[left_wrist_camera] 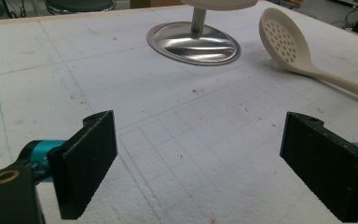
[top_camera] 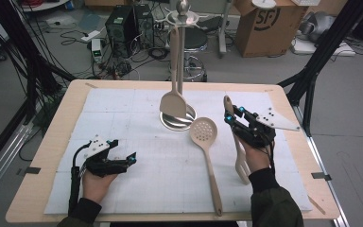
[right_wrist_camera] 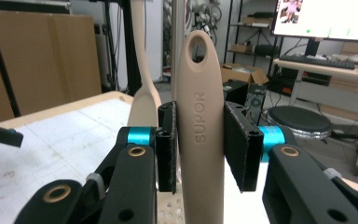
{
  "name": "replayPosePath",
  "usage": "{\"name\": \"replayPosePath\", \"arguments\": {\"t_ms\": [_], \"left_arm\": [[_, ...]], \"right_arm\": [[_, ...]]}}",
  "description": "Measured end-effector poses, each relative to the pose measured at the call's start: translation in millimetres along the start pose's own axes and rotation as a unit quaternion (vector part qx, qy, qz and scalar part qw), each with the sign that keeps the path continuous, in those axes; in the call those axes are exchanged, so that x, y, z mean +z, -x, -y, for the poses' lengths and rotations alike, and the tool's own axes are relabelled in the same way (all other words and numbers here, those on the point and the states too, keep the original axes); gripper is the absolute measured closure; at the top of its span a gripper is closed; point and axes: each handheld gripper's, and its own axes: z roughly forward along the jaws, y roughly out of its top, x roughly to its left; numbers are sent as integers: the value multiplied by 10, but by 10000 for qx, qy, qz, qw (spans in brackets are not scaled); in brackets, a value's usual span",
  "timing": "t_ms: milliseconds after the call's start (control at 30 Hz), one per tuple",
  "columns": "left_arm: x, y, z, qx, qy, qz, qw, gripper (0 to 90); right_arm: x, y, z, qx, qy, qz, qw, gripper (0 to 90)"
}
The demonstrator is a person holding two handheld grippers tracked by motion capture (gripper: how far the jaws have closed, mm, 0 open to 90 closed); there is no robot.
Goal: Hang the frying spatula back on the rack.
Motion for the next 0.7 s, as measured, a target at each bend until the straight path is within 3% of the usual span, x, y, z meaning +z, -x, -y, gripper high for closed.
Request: {"name": "replayPosePath", "arguments": {"t_ms": [467, 700], "left_arm": [[-1, 0, 3, 17, -19, 11, 10000, 115], [5, 5, 4, 10, -22, 4, 10000, 116]], "right_arm": [[-227, -63, -110, -21, 719, 76, 9974, 678], [-266, -76, -124, -42, 848, 106, 9963, 678]]}}
